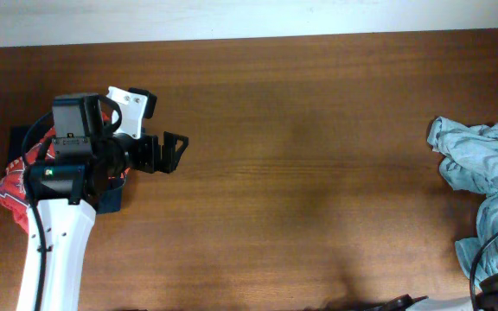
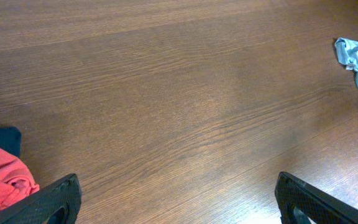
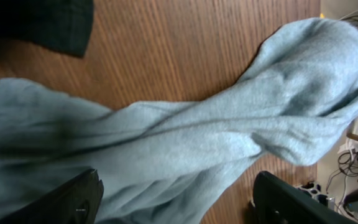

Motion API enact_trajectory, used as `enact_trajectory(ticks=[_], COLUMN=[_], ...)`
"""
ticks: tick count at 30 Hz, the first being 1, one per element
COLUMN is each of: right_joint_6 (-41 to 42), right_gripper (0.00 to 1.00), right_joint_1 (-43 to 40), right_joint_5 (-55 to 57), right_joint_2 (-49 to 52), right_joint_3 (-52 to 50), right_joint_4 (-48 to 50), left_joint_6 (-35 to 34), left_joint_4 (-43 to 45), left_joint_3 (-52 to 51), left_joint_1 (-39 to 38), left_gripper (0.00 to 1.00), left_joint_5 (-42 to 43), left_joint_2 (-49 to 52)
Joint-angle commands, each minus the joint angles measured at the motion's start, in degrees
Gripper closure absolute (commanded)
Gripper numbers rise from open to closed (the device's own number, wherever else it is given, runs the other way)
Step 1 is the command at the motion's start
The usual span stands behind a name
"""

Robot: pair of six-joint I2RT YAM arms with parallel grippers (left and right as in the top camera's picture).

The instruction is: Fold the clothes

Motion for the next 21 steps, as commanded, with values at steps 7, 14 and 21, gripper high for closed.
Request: enact_trajectory(ticks=[7, 14, 21], right_joint_6=[2.62, 3.26, 3.06], right_gripper=[0.18, 0.64, 0.96], right_joint_1=[-0.02, 0.02, 0.02], right_joint_5=[4.2, 3.89, 0.66], right_joint_2=[4.66, 4.66, 4.26], right_joint_3=[0.2, 0.22, 2.6], right_joint_4=[0.63, 0.85, -1.44], left_joint_6=[-0.72, -0.72, -0.72], left_joint_4=[-0.15, -0.13, -0.22], left_joint_3=[1.03, 1.03, 1.03], left_joint_1=[-0.24, -0.24, -0.24], left_gripper=[0.01, 0.01, 0.01], left_joint_5=[1.27, 1.27, 1.29], left_joint_2=[0.15, 0.15, 0.15])
